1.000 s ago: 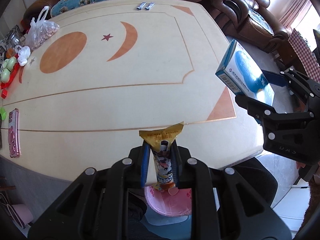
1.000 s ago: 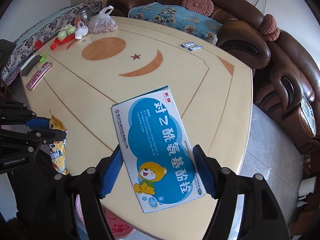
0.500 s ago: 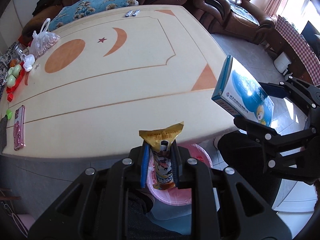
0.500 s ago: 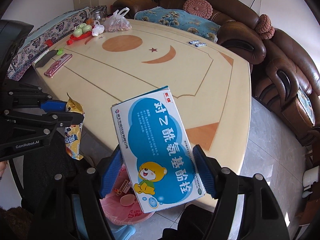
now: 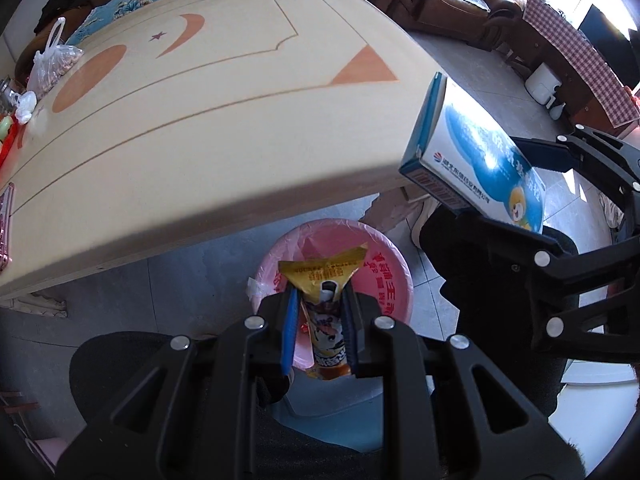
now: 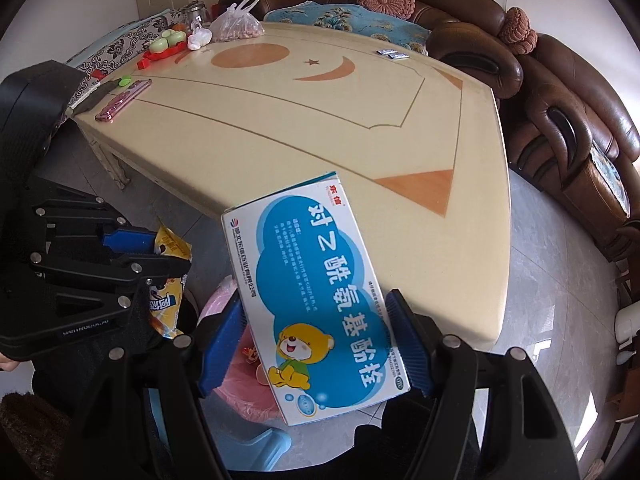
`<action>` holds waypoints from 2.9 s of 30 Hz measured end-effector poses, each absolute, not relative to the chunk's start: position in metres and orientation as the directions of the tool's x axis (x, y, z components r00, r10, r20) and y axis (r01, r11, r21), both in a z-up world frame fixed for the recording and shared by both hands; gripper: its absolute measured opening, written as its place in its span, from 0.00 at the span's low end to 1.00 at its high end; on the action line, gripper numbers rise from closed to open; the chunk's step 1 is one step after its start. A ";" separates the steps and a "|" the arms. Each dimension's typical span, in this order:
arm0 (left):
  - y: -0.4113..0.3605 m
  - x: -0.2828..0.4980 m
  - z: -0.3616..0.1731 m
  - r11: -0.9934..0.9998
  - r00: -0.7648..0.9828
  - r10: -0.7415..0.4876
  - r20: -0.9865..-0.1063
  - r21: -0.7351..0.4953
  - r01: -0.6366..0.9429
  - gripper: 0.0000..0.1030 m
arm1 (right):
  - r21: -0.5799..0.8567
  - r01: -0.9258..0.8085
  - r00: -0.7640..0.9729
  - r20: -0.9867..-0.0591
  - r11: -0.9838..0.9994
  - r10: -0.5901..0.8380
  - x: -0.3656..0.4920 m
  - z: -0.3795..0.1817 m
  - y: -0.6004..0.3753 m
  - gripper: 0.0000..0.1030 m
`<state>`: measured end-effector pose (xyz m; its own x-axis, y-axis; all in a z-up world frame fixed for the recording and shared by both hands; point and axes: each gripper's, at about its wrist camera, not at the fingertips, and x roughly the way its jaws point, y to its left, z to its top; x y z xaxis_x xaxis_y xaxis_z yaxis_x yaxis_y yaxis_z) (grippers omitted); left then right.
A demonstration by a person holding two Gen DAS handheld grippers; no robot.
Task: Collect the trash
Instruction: 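Lift wrapper with left tool while right tool carries medicine box toward pink bin, then open left tool over bin dropping wrapper while right tool drops medicine box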
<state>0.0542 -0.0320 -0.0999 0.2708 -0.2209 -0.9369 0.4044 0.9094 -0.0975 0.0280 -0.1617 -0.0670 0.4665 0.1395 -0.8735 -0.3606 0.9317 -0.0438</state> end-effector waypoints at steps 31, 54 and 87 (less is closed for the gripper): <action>-0.032 0.069 -0.286 0.936 0.034 -0.212 -0.977 -0.194 0.293 0.19 | 0.075 -0.104 0.277 -0.955 0.992 0.101 0.033 -0.276 -0.175 0.66; -0.037 0.097 -0.364 0.965 -0.127 -0.079 -0.989 -0.108 0.238 0.40 | 0.113 -0.073 0.058 -0.991 0.991 0.118 0.058 -0.361 -0.170 0.68; -0.024 0.089 -0.354 0.976 -0.090 -0.029 -0.995 -0.048 0.212 0.56 | 0.092 -0.055 0.104 -0.990 0.994 0.097 0.057 -0.345 -0.174 0.74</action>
<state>0.0887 -0.0241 -0.3545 -0.0904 -0.0291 -0.9955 0.2119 0.9761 -0.0478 0.0570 -0.1736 -0.3453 0.1039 0.0972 -0.9898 -0.0552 0.9942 0.0918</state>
